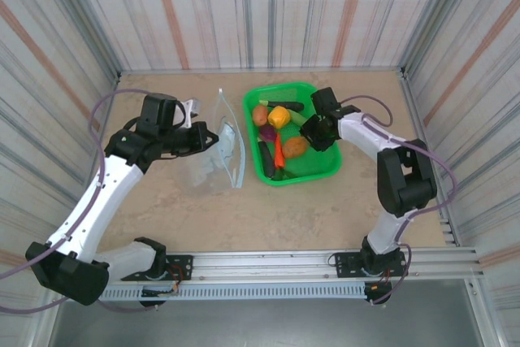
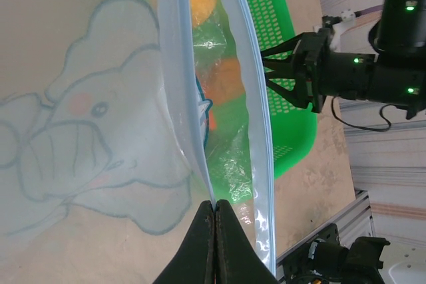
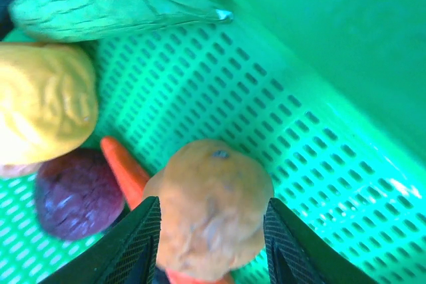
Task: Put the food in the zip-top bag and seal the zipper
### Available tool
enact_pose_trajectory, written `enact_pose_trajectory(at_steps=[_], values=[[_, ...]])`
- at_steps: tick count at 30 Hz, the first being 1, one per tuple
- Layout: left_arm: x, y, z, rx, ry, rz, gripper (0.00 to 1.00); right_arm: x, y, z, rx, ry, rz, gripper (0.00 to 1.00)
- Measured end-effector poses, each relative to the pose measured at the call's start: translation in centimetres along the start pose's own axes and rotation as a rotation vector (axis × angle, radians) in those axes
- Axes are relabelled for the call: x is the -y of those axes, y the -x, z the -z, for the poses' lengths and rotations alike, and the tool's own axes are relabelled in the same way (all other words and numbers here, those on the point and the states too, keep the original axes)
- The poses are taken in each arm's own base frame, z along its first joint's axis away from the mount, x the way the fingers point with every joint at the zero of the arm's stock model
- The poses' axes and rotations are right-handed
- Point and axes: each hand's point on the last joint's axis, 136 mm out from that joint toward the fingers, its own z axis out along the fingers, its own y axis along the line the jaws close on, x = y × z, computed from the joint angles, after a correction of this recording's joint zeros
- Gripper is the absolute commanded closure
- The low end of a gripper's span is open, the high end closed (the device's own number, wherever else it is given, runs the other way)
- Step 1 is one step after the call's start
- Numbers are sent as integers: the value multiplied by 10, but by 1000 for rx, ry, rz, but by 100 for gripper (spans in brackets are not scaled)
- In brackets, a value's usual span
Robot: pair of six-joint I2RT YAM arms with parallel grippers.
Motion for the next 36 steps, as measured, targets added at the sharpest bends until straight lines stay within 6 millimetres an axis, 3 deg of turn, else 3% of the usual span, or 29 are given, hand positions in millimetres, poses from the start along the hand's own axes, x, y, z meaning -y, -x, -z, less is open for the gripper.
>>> enact_pose_trajectory(at_steps=[6,12,21,24,28,33,36], values=[[4,5,5,5,7,-17,100,-13,6,33,40,69,58,23],[4,4,5,4,7,-17,100,-8,-10,25,-47,-10,-56,23],[6,4,11,20,2,-21,100,-20,-45,-16,-142,-150,-122,19],[7,3,14,22,0,-22,100,-15,-48,-33,-158,-201,-140,23],[7,2,16,23,-1,-20,100,-4,-47,-49,-171,-244,-157,39],[7,1,16,21,0,-10,100,-6,-44,-49,-163,-206,-139,55],[7,1,16,20,0,-6,100,-5,-42,-42,-153,-159,-104,57]])
